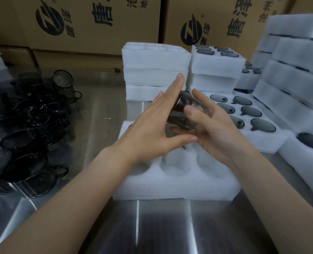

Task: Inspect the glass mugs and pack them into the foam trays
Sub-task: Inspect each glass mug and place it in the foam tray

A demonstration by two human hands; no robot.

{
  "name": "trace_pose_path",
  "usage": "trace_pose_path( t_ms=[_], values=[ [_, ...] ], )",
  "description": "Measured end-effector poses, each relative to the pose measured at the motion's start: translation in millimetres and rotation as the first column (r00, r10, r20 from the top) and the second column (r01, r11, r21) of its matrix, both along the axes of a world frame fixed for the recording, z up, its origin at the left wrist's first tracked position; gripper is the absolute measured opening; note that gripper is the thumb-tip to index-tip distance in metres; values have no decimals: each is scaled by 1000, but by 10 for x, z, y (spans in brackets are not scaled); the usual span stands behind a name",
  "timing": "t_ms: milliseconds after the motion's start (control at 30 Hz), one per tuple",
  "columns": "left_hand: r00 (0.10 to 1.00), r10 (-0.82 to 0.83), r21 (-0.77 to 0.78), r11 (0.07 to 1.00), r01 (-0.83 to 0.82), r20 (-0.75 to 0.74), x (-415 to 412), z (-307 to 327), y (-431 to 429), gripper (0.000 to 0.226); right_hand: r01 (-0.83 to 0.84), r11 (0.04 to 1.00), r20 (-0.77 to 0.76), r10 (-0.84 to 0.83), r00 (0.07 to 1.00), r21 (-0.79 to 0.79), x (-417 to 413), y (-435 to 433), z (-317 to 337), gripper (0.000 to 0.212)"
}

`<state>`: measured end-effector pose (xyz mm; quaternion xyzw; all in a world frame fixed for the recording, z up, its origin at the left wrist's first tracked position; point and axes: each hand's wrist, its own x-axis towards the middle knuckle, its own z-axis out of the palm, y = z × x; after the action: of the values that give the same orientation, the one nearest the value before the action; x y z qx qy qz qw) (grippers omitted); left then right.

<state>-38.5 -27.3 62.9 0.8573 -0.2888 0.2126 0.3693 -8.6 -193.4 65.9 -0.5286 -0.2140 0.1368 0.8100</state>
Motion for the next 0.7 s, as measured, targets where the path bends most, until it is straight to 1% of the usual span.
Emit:
trace_pose_path(
  t_ms=[33, 133, 200, 300, 400, 467, 533, 633, 700],
  values=[
    [1000, 18, -16, 1000, -18, -22, -2, 4, -3, 107, 9, 1000, 11, -9, 1000, 1, -6, 4, -5, 93],
    [997, 60, -74, 995, -63, -42, 11, -10, -7, 105, 56, 992, 103, -44, 994, -112, -36, 44, -2, 65],
    [998, 65, -101, 993, -66, -15, 17, -25, -10, 101, 102, 988, 124, -88, 988, -118, -38, 42, -10, 59],
    [998, 43, -151, 988, -37, 34, 24, -33, -13, 97, 126, 985, 170, -105, 980, -115, -55, 46, -16, 49],
    [999, 11, -190, 982, -2, 43, 31, -23, -2, 93, 157, 978, 194, -129, 972, -138, -79, 49, -6, 39],
    [999, 0, -181, 983, 9, 52, 29, -10, 6, 90, 181, 970, 197, -148, 969, -163, -84, 43, -1, 37],
    [998, -10, -163, 986, 21, 67, 20, -1, 8, 86, 193, 965, 187, -160, 969, -175, -78, 36, -4, 39],
    [996, -29, -138, 990, 41, 84, 12, 12, 8, 82, 173, 971, 154, -148, 977, -164, -74, 30, 4, 46],
    [995, -46, -120, 991, 57, 93, 13, 23, 7, 80, 145, 977, 140, -123, 982, -154, -80, 24, 17, 44]
  ],
)
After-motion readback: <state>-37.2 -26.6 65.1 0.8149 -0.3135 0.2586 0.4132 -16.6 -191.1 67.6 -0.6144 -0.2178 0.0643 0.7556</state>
